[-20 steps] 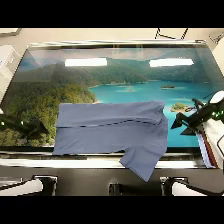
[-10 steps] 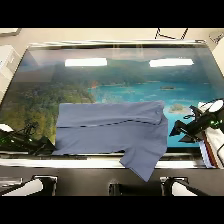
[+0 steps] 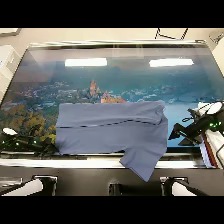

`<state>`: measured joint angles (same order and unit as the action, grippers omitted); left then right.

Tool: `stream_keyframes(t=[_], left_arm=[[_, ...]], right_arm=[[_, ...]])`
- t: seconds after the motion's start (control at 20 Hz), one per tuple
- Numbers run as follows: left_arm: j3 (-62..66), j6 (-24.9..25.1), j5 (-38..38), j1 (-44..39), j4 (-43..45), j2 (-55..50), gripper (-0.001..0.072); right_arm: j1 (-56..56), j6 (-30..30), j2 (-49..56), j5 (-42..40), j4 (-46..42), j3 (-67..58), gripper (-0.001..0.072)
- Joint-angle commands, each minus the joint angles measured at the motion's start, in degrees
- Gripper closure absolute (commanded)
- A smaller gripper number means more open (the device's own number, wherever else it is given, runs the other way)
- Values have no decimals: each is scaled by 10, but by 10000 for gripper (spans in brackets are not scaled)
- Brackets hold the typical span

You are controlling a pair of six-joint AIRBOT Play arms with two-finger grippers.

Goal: Fold the clothes and pants, and hang the long-sleeved shirts on hangers.

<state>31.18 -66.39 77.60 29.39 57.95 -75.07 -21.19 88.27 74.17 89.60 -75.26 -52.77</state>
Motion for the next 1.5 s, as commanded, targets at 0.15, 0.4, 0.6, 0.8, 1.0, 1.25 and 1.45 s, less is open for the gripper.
stream_keyframes(t=[0.15, 0.4, 0.6, 0.8, 1.0, 1.25, 1.45], left_arm=[[-7, 10, 3, -2, -10, 0, 685], [-7, 19, 4, -1, -10, 1, 686], [-5, 20, 8, -1, -10, 1, 685], [-1, 19, 9, -1, -10, 1, 685], [38, 19, 36, -1, -10, 2, 686], [129, 8, 59, -14, -53, -6, 686], [257, -33, 40, -59, -72, -85, 685]], right_arm=[[0, -17, -60, -28, 1, 125, 145], [0, -51, -86, -81, 104, 236, 136], [0, -52, -86, -157, 149, 284, 187], [0, -52, -86, -172, 202, 302, 454], [0, -80, -86, -158, 201, 271, 676], [5, -57, -61, -129, 203, 84, 677], [72, -42, 61, -153, 202, -101, 676]])
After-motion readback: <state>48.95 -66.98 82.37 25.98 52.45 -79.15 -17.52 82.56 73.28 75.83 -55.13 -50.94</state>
